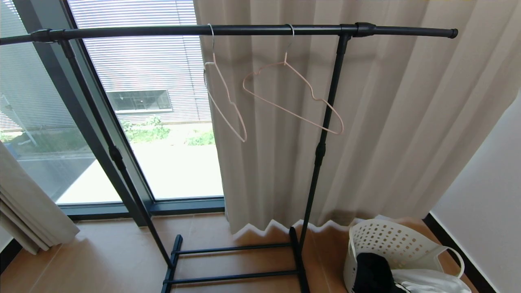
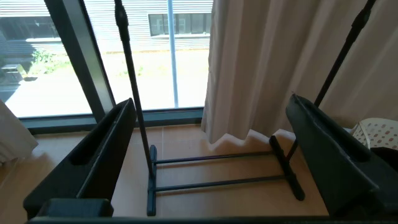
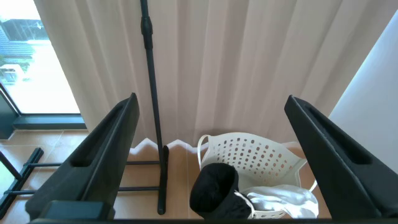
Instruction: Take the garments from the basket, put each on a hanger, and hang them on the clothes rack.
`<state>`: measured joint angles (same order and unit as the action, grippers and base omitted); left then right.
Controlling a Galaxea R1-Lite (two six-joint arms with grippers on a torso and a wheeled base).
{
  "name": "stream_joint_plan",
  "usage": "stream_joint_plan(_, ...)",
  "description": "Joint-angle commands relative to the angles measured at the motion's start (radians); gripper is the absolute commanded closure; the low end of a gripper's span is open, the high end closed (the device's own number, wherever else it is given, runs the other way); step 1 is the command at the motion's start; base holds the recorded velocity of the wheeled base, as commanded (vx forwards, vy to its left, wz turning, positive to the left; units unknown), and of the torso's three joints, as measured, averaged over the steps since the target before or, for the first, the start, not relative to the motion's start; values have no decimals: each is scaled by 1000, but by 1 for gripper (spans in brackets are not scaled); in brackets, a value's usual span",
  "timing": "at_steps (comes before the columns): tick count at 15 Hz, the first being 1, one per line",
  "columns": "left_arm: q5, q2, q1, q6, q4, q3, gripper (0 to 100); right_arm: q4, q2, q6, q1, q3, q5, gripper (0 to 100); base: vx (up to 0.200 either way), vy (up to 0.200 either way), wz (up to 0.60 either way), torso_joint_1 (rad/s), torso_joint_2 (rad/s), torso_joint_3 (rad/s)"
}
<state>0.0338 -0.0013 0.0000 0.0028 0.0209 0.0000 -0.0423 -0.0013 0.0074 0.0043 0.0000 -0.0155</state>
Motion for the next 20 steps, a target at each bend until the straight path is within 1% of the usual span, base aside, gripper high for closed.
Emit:
stream_joint_plan(1,0,1,0,0,1,0,0,-1,1,0,0,0,0,0,0,0,0,0,0,0)
stream_joint_plan(11,3,1,0,-1,1,0,0,2,1,-4,-1,0,2,0,0,0,0,0,0,0)
stream_joint_plan(13,3,1,0,-1,1,0,0,6,1,-1,-1,0,17,0,0,0,0,0,0,0)
stream_joint_plan(20,5,1,0,-1,1,0,0,7,14,-1,3,0,22,0,0,0,0,-4,11,9)
